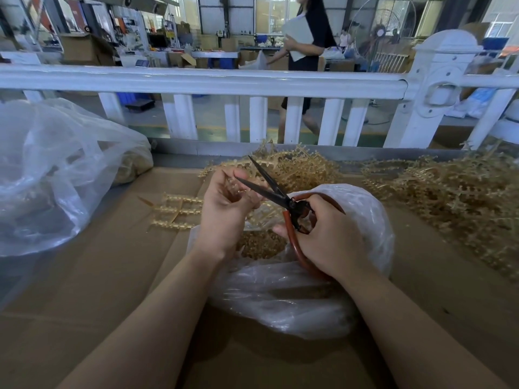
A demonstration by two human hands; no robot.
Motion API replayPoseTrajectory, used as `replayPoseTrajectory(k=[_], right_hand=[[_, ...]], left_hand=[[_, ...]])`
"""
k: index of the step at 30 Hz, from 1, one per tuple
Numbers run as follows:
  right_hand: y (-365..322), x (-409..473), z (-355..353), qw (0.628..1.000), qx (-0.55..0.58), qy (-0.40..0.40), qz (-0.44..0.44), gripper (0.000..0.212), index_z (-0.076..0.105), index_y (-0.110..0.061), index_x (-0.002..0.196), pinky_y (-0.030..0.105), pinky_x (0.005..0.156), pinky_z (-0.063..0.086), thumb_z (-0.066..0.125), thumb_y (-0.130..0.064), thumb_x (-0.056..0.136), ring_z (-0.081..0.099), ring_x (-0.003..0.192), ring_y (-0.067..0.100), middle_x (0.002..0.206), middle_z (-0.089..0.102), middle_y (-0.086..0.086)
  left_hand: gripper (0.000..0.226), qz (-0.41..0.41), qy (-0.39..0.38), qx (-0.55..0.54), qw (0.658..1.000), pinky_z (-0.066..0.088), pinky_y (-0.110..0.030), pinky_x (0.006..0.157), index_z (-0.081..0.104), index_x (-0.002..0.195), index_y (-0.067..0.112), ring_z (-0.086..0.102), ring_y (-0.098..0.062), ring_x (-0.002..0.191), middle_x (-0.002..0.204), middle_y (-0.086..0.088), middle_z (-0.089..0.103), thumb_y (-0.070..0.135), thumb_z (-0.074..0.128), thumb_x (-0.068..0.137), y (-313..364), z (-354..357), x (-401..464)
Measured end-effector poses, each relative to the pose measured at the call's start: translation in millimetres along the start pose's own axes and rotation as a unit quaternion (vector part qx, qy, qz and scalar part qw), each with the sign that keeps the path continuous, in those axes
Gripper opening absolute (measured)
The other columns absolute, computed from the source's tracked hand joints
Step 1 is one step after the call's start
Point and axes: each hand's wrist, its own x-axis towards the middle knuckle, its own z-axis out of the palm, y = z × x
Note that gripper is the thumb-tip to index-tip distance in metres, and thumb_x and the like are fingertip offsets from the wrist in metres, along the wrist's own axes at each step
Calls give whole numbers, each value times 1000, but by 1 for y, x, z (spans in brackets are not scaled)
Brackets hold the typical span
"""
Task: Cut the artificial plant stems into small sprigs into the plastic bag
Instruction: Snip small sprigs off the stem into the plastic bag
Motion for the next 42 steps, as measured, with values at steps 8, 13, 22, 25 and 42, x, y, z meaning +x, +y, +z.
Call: replayPoseTrajectory(k=[8, 13, 22, 25, 42], right_hand=[[0, 1, 0, 1000, -26, 15, -7, 65, 62, -29, 105, 19, 72, 50, 55, -84, 71, 59, 86, 3, 98, 66, -16], [1, 2, -2, 999, -38, 18, -7, 66, 62, -31, 101, 25, 74, 55, 51, -87, 70, 61, 87, 4, 95, 66, -17], [0, 0, -4, 996, -77, 45, -6, 58, 57, -32, 82, 16, 58, 46, 50, -88, 71, 56, 66, -1, 74, 62, -18], [0, 0, -4, 994, -86, 59, -13, 56, 52, -30, 74, 23, 52, 49, 55, -86, 74, 54, 57, 2, 64, 57, -15], [0, 1, -5, 998, -51, 35, -10, 66, 62, -31, 99, 24, 71, 55, 47, -89, 70, 62, 84, 3, 93, 67, -17]], left_hand=[[41, 21, -17, 38, 999, 56, -24, 77, 40, 106, 10, 66, -13, 77, 82, -10, 59, -19, 61, 85, 4, 5, -3], [43, 29, -17, 50, 998, 55, -20, 73, 35, 109, 6, 66, -5, 71, 77, 3, 61, -22, 59, 85, 3, 5, -2], [43, 5, -13, 22, 1000, 55, -23, 76, 40, 107, 16, 69, -15, 79, 80, -1, 68, -16, 61, 87, 3, 3, -2], [42, -4, -7, 4, 1000, 57, -30, 80, 40, 108, 12, 67, -20, 83, 83, -4, 65, -14, 64, 86, 0, 1, 0], [50, 8, 10, 34, 999, 58, -45, 87, 37, 105, 19, 67, -43, 97, 106, -35, 61, -14, 67, 83, 3, 5, -1]])
